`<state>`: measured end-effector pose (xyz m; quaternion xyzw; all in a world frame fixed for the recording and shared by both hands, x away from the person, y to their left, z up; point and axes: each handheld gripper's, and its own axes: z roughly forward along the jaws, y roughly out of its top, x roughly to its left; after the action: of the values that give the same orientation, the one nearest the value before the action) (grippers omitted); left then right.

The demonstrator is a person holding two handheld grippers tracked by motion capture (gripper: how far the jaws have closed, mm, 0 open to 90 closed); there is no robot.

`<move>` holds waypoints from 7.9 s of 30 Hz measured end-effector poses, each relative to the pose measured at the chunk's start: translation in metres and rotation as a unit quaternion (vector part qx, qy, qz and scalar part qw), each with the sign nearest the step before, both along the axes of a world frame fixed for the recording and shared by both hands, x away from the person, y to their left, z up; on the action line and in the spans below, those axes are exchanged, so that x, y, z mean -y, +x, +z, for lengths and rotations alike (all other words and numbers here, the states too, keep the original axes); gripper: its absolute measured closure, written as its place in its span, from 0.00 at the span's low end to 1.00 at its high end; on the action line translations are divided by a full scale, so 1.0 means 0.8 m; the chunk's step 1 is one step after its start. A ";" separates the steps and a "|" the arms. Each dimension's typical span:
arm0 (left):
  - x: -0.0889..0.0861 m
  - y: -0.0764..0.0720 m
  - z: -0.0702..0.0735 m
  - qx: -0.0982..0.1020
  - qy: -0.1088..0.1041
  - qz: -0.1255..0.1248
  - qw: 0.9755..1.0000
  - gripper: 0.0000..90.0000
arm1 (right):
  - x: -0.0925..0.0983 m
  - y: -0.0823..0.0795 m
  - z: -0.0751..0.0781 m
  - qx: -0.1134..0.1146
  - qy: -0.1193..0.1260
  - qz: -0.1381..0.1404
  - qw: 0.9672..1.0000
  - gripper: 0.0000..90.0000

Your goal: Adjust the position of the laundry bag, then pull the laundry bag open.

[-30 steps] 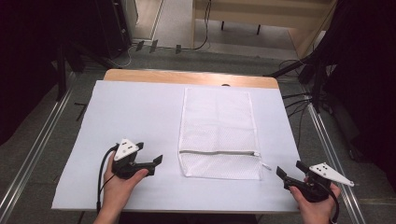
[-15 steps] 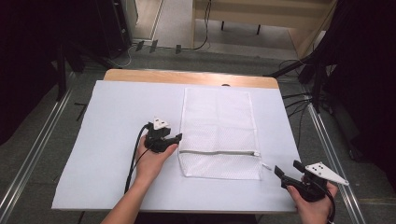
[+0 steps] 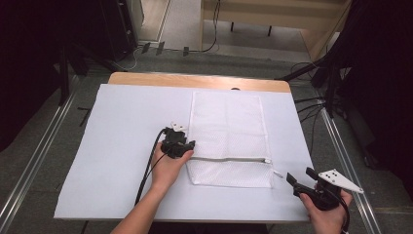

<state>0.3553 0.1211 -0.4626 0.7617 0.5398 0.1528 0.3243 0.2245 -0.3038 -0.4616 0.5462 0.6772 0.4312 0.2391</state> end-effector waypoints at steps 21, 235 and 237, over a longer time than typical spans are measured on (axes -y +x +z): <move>0.002 0.000 -0.002 0.012 0.021 -0.029 0.999 1.00 | -0.010 0.003 -0.006 -0.012 -0.008 0.008 1.000 0.28; -0.120 -0.107 0.004 -0.036 -0.131 -0.119 0.984 0.98 | -0.199 -0.014 0.018 0.037 -0.036 0.095 0.994 1.00; -0.137 -0.107 0.004 -0.043 -0.129 -0.110 0.985 0.98 | -0.196 -0.014 0.019 0.039 -0.035 0.092 0.994 1.00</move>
<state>0.2694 0.2305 -0.4598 0.7740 0.4812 0.0120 0.4113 0.2129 -0.1470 -0.4460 0.4557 0.7293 0.4486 0.2432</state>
